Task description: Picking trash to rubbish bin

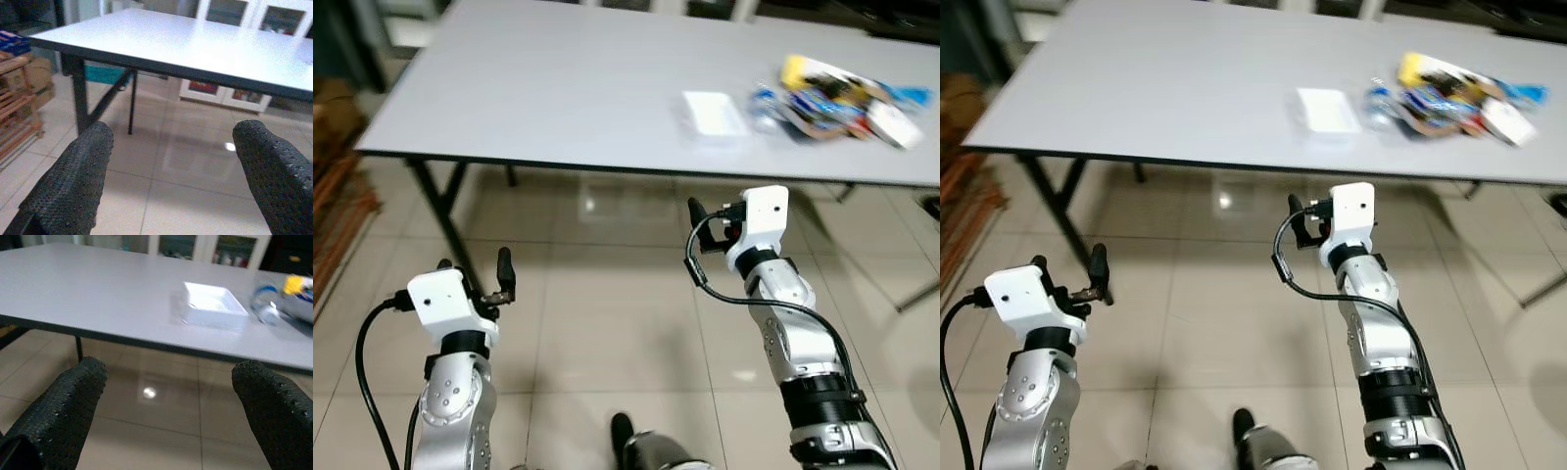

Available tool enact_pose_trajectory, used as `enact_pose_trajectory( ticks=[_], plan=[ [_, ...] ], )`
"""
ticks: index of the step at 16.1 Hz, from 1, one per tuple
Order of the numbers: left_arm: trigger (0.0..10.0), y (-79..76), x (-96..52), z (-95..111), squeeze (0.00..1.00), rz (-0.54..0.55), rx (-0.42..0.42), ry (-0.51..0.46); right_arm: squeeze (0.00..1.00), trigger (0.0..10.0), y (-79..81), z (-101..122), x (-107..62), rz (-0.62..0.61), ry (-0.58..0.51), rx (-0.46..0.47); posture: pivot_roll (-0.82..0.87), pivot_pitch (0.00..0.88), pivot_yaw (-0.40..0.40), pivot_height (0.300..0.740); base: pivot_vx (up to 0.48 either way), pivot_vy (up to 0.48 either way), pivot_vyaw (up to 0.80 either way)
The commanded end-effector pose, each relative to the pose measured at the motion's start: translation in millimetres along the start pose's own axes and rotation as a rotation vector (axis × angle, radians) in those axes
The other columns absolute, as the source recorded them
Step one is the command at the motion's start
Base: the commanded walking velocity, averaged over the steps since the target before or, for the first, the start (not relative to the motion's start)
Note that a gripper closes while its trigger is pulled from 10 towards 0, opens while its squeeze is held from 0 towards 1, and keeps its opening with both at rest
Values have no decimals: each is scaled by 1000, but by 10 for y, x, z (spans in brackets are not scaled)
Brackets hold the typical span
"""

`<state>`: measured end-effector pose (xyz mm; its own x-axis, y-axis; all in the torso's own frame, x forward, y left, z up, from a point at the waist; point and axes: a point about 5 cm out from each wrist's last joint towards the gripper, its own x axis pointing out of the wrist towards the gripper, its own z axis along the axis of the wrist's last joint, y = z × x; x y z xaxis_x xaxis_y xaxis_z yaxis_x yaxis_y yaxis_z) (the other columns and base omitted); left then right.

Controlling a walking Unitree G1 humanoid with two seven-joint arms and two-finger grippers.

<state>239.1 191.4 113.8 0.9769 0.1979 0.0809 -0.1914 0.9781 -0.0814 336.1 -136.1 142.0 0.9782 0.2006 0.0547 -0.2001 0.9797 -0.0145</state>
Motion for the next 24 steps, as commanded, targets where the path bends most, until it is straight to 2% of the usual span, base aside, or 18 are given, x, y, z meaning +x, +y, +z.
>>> enact_pose_trajectory(
  ticks=[1, 8, 12, 24],
  plan=[
    [10000, -12, -14, -35, 0, 8, -7, 21, 0, 10000, -29, 24, -5, -7, -11, 12, -24, 156, -55, 740, 0, 0, -638],
    [10000, -23, -25, -65, 0, 10, -6, 44, 0, 10000, -21, 13, -30, 3, -11, 4, -27, 164, -54, 740, 0, 0, 0],
    [10000, -19, -31, -86, 0, 17, -8, 56, 0, 10000, -14, 18, -31, 12, -12, 4, -27, 166, -56, 740, 0, -241, 0],
    [10000, -19, -33, -108, 0, 21, -8, 67, 0, 10000, -3, 18, -34, 23, -11, 3, -30, 167, -58, 740, 0, -389, 0]
  ],
)
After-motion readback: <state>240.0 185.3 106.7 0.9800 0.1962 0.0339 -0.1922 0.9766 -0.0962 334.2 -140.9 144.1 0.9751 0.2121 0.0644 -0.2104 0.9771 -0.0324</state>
